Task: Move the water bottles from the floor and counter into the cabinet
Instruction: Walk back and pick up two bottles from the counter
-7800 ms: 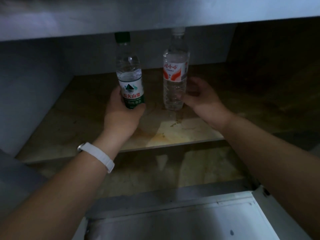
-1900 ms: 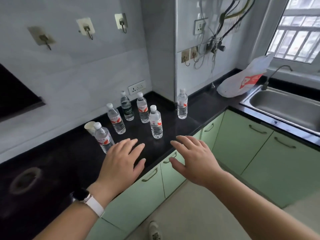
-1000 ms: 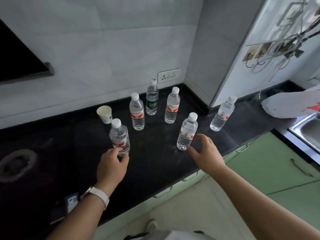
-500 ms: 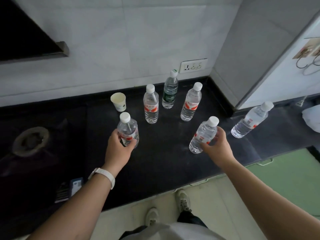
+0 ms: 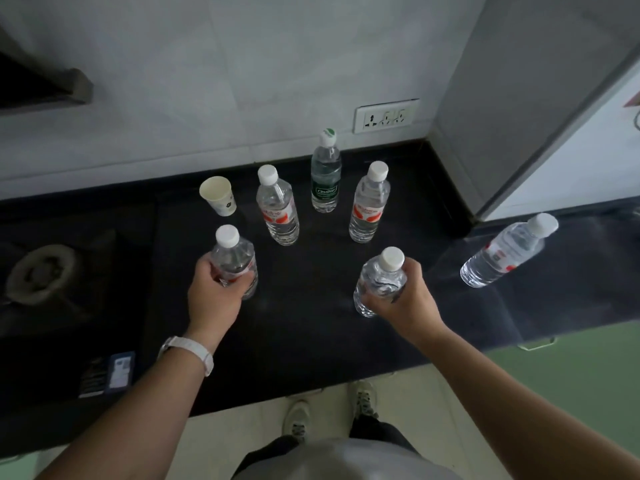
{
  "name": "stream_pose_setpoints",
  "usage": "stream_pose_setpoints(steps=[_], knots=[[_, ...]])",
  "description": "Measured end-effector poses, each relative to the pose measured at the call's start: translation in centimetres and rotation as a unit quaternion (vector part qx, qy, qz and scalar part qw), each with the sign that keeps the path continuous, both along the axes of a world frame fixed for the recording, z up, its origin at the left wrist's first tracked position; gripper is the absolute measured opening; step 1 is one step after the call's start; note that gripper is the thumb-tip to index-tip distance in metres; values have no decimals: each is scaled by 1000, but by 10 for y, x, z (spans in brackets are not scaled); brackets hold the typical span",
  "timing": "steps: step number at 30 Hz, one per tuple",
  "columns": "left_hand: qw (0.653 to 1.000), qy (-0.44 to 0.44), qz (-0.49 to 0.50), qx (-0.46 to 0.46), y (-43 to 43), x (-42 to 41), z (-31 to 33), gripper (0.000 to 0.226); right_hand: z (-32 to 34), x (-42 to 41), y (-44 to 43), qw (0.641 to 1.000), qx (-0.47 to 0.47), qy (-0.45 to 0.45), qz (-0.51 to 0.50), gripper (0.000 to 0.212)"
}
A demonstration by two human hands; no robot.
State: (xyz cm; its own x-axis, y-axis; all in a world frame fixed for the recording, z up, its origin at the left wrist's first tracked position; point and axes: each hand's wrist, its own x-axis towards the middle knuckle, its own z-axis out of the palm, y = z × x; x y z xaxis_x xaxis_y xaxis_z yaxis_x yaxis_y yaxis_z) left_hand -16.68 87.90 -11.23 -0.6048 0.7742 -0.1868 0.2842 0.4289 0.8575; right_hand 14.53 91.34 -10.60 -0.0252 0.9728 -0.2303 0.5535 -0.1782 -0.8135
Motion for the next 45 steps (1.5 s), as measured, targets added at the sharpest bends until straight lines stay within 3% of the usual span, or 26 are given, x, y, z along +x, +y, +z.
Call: stream_pose_setpoints(steps=[3, 6, 17, 26, 36, 45], knots=[[1000, -3, 5, -6, -1, 18, 5, 59, -6, 10, 6, 997, 23, -3, 76, 88], [1000, -5, 1, -11, -6, 38, 8, 58, -5, 22, 12, 990, 18, -3, 139, 85], [999, -22, 31, -9, -29, 92, 23, 57, -17, 34, 35, 969, -44, 59, 235, 84], [994, 0, 105, 22, -58, 93, 37, 54, -3, 10, 34, 966, -24, 66, 248, 70], [977, 13, 204, 52, -138, 52, 50, 56, 29, -70, -8, 940, -8, 69, 334, 72], [951, 8, 296, 86, -291, -17, 67, 52, 54, -184, -125, 904, -11, 76, 420, 73]])
